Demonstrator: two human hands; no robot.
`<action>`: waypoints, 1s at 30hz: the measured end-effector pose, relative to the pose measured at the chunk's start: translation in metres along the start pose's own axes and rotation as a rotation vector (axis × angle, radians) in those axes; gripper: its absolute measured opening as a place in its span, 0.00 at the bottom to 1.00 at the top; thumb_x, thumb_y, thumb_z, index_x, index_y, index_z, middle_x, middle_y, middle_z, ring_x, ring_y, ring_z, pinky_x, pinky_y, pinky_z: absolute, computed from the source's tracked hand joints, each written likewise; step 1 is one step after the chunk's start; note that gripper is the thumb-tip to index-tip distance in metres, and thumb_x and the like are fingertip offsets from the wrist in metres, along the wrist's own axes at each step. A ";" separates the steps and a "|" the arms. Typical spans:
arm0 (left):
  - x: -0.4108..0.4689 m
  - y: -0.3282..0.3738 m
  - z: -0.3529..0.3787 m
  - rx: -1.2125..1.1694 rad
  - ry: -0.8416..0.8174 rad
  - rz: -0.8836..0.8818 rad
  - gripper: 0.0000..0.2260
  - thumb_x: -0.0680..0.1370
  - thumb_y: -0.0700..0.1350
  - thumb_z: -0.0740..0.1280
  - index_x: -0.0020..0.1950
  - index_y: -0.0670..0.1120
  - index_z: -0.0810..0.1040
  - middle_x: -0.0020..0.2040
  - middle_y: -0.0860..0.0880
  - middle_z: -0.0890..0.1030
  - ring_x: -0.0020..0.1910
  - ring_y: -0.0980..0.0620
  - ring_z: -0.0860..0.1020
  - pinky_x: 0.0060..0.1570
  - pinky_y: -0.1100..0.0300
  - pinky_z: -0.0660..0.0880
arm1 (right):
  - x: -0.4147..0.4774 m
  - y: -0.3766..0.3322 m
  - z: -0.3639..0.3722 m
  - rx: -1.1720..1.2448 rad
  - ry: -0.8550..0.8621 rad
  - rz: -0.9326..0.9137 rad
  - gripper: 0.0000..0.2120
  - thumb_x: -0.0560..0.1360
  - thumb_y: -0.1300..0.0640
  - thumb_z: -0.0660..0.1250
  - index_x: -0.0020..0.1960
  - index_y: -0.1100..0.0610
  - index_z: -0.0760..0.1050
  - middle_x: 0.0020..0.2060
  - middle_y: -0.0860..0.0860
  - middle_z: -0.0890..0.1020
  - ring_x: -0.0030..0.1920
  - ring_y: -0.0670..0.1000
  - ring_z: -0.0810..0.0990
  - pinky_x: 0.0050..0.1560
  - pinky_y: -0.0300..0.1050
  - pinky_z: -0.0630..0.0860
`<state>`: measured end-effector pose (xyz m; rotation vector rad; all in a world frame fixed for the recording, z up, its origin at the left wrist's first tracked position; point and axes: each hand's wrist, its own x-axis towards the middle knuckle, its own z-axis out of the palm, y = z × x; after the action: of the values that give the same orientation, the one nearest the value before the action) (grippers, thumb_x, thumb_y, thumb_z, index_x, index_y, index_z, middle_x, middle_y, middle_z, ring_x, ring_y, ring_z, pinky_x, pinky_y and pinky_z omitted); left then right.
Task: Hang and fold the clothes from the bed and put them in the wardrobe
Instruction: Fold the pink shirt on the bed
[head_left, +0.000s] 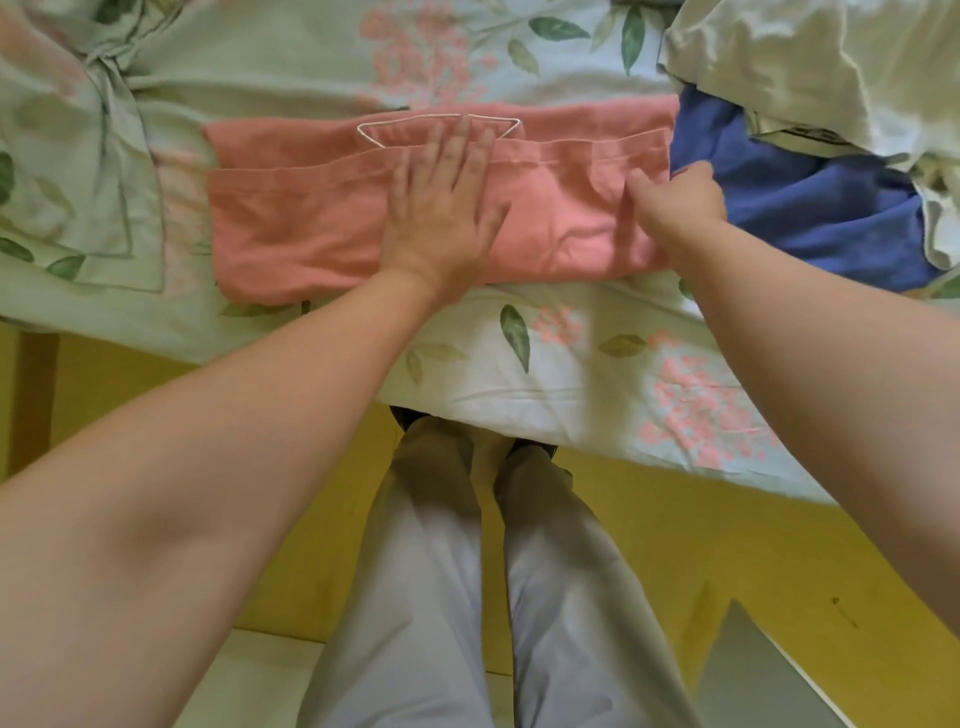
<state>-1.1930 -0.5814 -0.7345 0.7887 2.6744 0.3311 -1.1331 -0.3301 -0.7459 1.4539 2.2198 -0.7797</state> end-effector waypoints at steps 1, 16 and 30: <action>0.009 0.004 0.008 0.014 -0.030 -0.026 0.31 0.83 0.61 0.49 0.84 0.50 0.51 0.84 0.49 0.50 0.82 0.47 0.47 0.79 0.44 0.44 | 0.005 0.002 0.000 0.030 -0.014 -0.025 0.33 0.76 0.36 0.64 0.70 0.59 0.68 0.66 0.57 0.77 0.66 0.60 0.75 0.63 0.52 0.73; 0.016 0.023 0.044 0.037 -0.039 -0.115 0.35 0.80 0.64 0.37 0.84 0.48 0.44 0.84 0.51 0.45 0.82 0.50 0.42 0.79 0.47 0.39 | -0.076 -0.007 -0.050 0.217 0.082 -0.481 0.17 0.79 0.39 0.61 0.53 0.54 0.73 0.45 0.47 0.79 0.47 0.52 0.77 0.45 0.46 0.68; -0.020 0.058 0.018 -1.159 0.198 -0.625 0.15 0.82 0.36 0.63 0.68 0.38 0.77 0.67 0.42 0.79 0.68 0.45 0.75 0.72 0.52 0.69 | -0.161 -0.062 -0.059 0.412 0.037 -0.531 0.11 0.81 0.44 0.65 0.50 0.52 0.72 0.35 0.39 0.75 0.35 0.29 0.74 0.35 0.25 0.67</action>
<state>-1.1423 -0.5434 -0.7282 -0.4260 2.1260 1.5806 -1.1268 -0.4270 -0.5912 1.0308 2.6199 -1.4589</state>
